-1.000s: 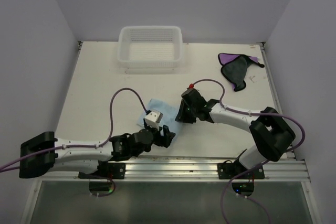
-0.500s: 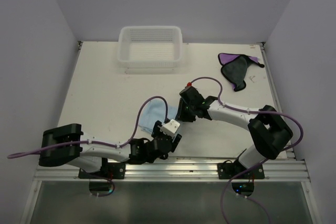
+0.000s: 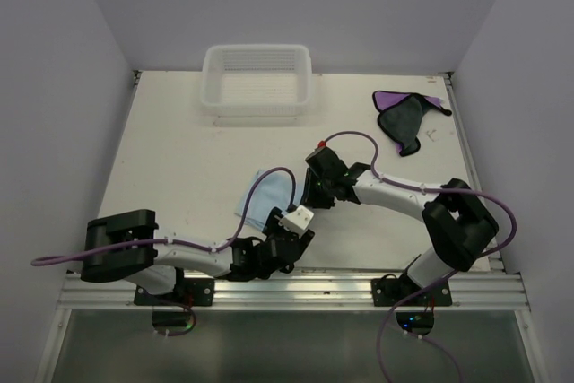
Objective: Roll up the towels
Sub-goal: Roll the towel
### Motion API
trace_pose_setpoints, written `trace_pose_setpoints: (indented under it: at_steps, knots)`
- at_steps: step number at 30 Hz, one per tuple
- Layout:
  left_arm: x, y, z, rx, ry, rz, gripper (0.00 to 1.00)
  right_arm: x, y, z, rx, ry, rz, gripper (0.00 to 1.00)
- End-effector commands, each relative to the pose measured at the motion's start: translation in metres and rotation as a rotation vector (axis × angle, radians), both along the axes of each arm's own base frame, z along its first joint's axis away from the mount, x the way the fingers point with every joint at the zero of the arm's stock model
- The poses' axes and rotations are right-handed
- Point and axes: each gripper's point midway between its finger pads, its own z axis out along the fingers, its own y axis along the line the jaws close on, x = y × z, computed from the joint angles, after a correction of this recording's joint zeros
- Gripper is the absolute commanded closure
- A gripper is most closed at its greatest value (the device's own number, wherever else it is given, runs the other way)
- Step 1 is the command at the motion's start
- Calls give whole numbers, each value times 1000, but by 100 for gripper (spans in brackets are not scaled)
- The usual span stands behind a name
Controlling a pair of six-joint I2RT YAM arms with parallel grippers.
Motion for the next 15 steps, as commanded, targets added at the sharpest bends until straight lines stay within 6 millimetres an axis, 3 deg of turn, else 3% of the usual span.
trace_pose_setpoints:
  at_steps: [1, 5, 15]
  knots:
    - [-1, -22, 29, -114, -38, -19, 28, 6, 4, 7, 1, -8, 11, 66]
    - [-6, -27, 30, -149, -27, -57, 27, 7, 5, 8, 1, -8, 11, 66]
    - [-2, -28, -2, -53, -7, -13, 29, 9, 6, 12, 6, -15, 12, 66]
